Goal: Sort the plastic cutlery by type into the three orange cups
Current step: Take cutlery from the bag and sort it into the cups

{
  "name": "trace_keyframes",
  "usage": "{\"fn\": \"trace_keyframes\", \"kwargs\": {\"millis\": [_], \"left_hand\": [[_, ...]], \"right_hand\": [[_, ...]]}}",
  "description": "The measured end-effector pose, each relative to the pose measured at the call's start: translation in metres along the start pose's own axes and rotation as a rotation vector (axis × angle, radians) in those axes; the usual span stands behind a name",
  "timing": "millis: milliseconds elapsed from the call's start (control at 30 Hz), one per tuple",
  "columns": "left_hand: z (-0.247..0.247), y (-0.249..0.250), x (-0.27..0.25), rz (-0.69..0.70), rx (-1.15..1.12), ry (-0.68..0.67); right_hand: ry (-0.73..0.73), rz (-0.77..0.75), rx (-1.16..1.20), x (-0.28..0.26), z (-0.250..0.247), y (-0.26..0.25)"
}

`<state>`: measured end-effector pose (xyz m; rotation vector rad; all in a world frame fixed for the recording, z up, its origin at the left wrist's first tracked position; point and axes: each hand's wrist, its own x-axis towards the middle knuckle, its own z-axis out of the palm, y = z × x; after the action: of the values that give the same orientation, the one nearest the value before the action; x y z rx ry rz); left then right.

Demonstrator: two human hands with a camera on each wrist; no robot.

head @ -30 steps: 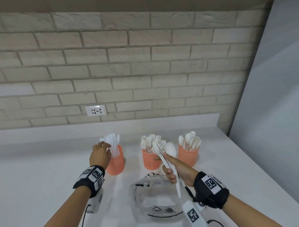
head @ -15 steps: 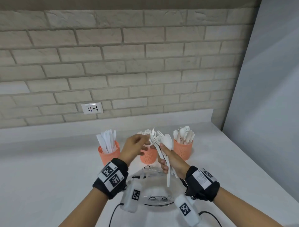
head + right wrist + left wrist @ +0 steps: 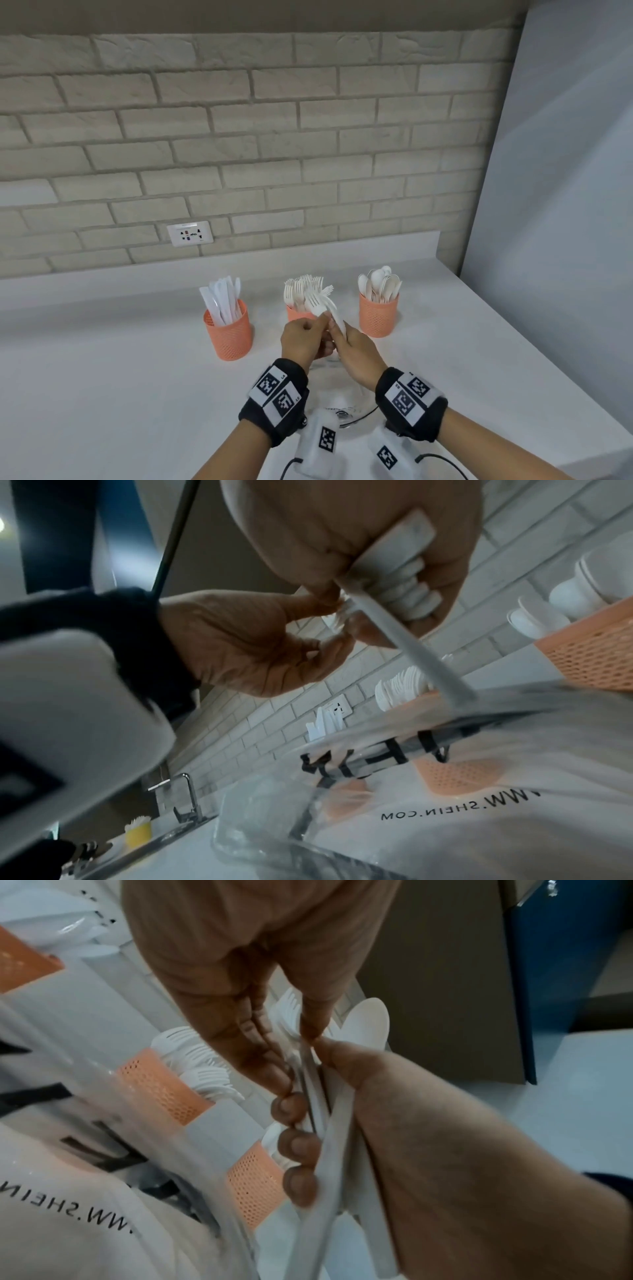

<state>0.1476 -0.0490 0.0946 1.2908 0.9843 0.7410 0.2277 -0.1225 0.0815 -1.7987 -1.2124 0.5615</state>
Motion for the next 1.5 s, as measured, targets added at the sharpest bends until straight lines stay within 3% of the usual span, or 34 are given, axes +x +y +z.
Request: {"fn": "trace_keyframes", "kwargs": {"millis": [367, 567, 767, 1000, 1200, 1333, 1500], "left_hand": [[0.007, 0.004, -0.009, -0.137, -0.099, -0.082], [0.005, 0.004, -0.009, -0.146, -0.199, -0.137], [0.008, 0.001, -0.013, -0.091, -0.276, -0.135], [0.016, -0.001, -0.015, -0.028, -0.243, -0.095], [0.015, 0.0, -0.011, 0.086, -0.178, 0.126], [-0.001, 0.015, -0.006, 0.176, -0.298, 0.223], [-0.024, 0.026, 0.003, 0.336, 0.019, 0.121]], "right_hand": [[0.06, -0.034, -0.149, -0.005, 0.005, 0.014], [0.011, 0.054, 0.182, -0.005, -0.005, 0.01], [-0.042, 0.114, 0.442, -0.007, -0.015, -0.003], [-0.074, 0.203, 0.436, 0.001, -0.007, 0.008], [-0.166, 0.244, 0.419, -0.002, -0.013, 0.007], [-0.225, 0.316, 0.583, -0.002, -0.021, 0.015], [-0.405, 0.299, 0.633, -0.004, -0.041, 0.008]]}}
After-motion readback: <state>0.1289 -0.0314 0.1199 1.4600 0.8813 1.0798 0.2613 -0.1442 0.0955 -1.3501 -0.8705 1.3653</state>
